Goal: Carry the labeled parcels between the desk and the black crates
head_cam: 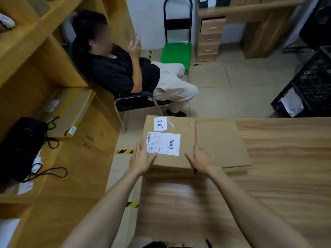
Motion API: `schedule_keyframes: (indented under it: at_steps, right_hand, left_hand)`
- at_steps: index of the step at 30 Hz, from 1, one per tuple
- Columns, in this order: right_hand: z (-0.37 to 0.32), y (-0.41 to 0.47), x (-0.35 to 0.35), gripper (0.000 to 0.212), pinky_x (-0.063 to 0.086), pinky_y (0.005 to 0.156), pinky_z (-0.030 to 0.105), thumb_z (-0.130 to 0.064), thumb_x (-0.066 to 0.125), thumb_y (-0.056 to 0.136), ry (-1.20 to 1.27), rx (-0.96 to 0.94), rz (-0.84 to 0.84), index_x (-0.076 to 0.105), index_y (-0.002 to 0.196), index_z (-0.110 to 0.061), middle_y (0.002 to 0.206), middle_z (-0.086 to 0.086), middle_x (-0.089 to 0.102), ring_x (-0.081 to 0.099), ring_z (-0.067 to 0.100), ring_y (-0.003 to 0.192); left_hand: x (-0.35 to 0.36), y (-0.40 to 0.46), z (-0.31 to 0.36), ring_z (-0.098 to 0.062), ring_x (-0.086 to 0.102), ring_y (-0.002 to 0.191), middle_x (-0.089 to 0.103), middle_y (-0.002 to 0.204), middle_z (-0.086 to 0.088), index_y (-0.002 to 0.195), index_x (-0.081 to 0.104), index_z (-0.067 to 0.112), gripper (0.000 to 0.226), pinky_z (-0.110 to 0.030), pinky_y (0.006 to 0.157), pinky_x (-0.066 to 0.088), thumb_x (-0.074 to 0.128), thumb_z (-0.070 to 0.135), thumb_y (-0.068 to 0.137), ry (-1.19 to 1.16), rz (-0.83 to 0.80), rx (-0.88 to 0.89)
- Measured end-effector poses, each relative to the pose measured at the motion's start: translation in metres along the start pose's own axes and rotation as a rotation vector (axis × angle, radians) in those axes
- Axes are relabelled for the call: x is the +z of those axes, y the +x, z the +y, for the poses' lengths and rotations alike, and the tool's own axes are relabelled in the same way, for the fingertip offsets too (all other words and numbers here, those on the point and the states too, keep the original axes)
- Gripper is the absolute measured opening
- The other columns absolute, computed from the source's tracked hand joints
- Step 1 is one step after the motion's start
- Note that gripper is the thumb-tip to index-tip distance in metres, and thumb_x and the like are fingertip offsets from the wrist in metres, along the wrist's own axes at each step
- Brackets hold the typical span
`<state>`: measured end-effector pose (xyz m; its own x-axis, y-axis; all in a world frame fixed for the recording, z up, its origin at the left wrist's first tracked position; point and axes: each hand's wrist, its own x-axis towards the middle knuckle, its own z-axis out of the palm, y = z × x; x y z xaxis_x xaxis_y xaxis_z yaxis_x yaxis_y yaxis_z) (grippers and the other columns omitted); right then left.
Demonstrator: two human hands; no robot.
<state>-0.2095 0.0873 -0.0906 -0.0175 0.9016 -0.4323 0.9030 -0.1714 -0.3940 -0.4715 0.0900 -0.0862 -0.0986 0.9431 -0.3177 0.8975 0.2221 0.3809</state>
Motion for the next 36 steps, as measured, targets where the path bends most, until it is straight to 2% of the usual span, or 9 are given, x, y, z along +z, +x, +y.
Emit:
schedule_keyframes:
  at_steps: [5, 10, 13, 17, 21, 24, 27, 32, 36]
  right_hand:
    - [0.009, 0.002, 0.018, 0.077, 0.036, 0.111, 0.046, -0.054, 0.042, 0.101, 0.370, 0.056, -0.066, 0.008, 0.158, -0.016, 0.156, 0.013, 0.039, 0.045, 0.035, 0.137]
    - [0.011, 0.006, 0.030, 0.098, 0.033, 0.116, 0.047, -0.075, 0.039, 0.083, 0.557, 0.066, -0.063, 0.008, 0.157, -0.019, 0.159, 0.005, 0.035, 0.041, 0.027, 0.142]
    - [0.009, 0.002, 0.039, 0.093, 0.034, 0.116, 0.046, -0.070, 0.045, 0.086, 0.625, 0.110, -0.028, 0.014, 0.155, -0.016, 0.156, 0.006, 0.040, 0.042, 0.026, 0.141]
    - [-0.011, -0.032, 0.045, 0.071, 0.041, 0.105, 0.042, -0.048, 0.050, 0.099, 0.711, 0.231, 0.092, 0.017, 0.154, -0.018, 0.154, 0.005, 0.043, 0.048, 0.027, 0.135]
    - [-0.029, -0.060, 0.063, 0.072, 0.037, 0.103, 0.040, -0.042, 0.049, 0.102, 0.822, 0.357, 0.204, 0.013, 0.157, -0.012, 0.155, 0.016, 0.037, 0.043, 0.033, 0.136]
    - [-0.031, -0.062, 0.066, 0.073, 0.037, 0.103, 0.042, -0.044, 0.048, 0.102, 0.836, 0.400, 0.225, 0.012, 0.157, -0.013, 0.154, 0.016, 0.039, 0.044, 0.034, 0.136]
    - [-0.029, -0.063, 0.067, 0.070, 0.038, 0.100, 0.041, -0.045, 0.048, 0.102, 0.850, 0.409, 0.233, 0.016, 0.156, -0.014, 0.150, 0.016, 0.044, 0.047, 0.035, 0.133]
    - [-0.027, -0.064, 0.069, 0.058, 0.039, 0.095, 0.037, -0.045, 0.046, 0.103, 0.787, 0.412, 0.209, 0.029, 0.150, -0.016, 0.143, 0.014, 0.054, 0.051, 0.034, 0.127]
    - [-0.034, -0.067, 0.072, 0.057, 0.040, 0.095, 0.039, -0.043, 0.044, 0.103, 0.759, 0.429, 0.209, 0.028, 0.150, -0.015, 0.141, 0.014, 0.055, 0.052, 0.034, 0.126]
  left_hand:
    - [0.012, 0.004, -0.011, -0.029, 0.037, 0.135, 0.025, 0.155, -0.002, 0.153, 0.025, 0.026, 0.074, -0.050, 0.093, 0.051, 0.060, 0.055, 0.094, -0.060, 0.039, 0.062]
    - [0.011, 0.003, -0.011, -0.028, 0.034, 0.138, 0.025, 0.156, -0.001, 0.152, 0.025, 0.027, 0.073, -0.048, 0.092, 0.051, 0.061, 0.053, 0.094, -0.104, 0.049, 0.084]
    - [0.004, 0.005, -0.008, -0.030, 0.037, 0.137, 0.023, 0.160, 0.000, 0.155, 0.023, 0.028, 0.076, -0.049, 0.095, 0.050, 0.059, 0.056, 0.095, -0.100, 0.021, 0.110]
    - [-0.014, 0.027, -0.001, -0.029, 0.016, 0.154, 0.007, 0.170, -0.001, 0.163, 0.011, 0.034, 0.087, -0.058, 0.119, 0.025, 0.057, 0.061, 0.094, 0.034, -0.126, 0.109]
    - [-0.025, 0.040, 0.015, -0.032, 0.007, 0.156, -0.005, 0.171, -0.003, 0.160, 0.007, 0.046, 0.086, -0.061, 0.121, 0.009, 0.058, 0.062, 0.093, 0.126, -0.206, 0.120]
    - [-0.018, 0.026, 0.025, -0.034, 0.007, 0.156, -0.003, 0.170, -0.010, 0.162, 0.003, 0.040, 0.094, -0.058, 0.122, 0.012, 0.064, 0.057, 0.092, 0.052, -0.086, 0.042]
    - [0.007, -0.012, 0.038, -0.032, 0.011, 0.155, 0.010, 0.168, -0.014, 0.162, 0.007, 0.019, 0.105, -0.051, 0.122, 0.023, 0.075, 0.047, 0.087, -0.289, 0.146, -0.116]
    - [0.031, -0.057, 0.042, -0.021, -0.002, 0.157, -0.002, 0.170, -0.010, 0.161, 0.004, 0.002, 0.114, -0.028, 0.120, 0.007, 0.081, 0.038, 0.085, -0.579, 0.299, -0.337]
    - [0.034, -0.060, 0.030, -0.030, 0.029, 0.146, 0.028, 0.156, -0.014, 0.146, 0.031, 0.002, 0.095, -0.038, 0.115, 0.035, 0.088, 0.036, 0.077, -0.639, 0.361, -0.431]
